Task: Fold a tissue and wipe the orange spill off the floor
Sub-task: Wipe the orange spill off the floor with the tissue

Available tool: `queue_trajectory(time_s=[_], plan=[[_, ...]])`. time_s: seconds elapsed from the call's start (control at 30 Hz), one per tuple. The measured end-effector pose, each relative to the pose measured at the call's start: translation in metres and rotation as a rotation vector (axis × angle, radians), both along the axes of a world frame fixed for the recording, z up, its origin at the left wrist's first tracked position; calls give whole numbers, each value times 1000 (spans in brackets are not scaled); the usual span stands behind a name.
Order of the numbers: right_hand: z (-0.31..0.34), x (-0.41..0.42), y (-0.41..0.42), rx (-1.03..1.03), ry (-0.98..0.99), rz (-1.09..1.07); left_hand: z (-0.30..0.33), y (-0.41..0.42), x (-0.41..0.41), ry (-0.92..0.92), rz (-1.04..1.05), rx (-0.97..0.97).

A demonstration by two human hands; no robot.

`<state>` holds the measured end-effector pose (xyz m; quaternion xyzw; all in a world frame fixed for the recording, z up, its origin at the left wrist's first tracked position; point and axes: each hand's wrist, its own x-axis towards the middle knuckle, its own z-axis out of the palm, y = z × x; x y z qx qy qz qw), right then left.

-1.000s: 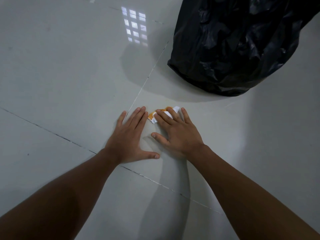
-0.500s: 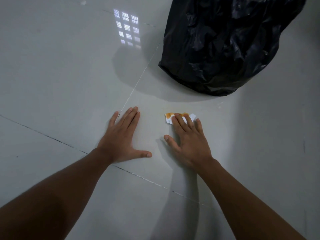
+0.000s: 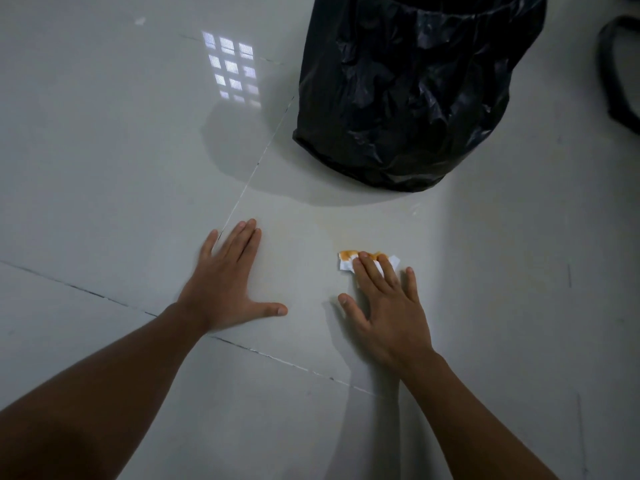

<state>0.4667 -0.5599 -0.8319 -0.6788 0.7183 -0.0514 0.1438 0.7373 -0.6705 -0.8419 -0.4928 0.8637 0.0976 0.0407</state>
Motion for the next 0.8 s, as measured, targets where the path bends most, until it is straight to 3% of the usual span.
queue_trajectory(time_s=[0.5,0.7,0.8], plan=[[1,7,-19,89,-205,27,-2,0,0,13,-11,-15],[13,5,-44,84,-177,144,-4,0,1,8,-10,-26],[12,9,-45,18,-108,37,-4,0,1,4,-10,-25]])
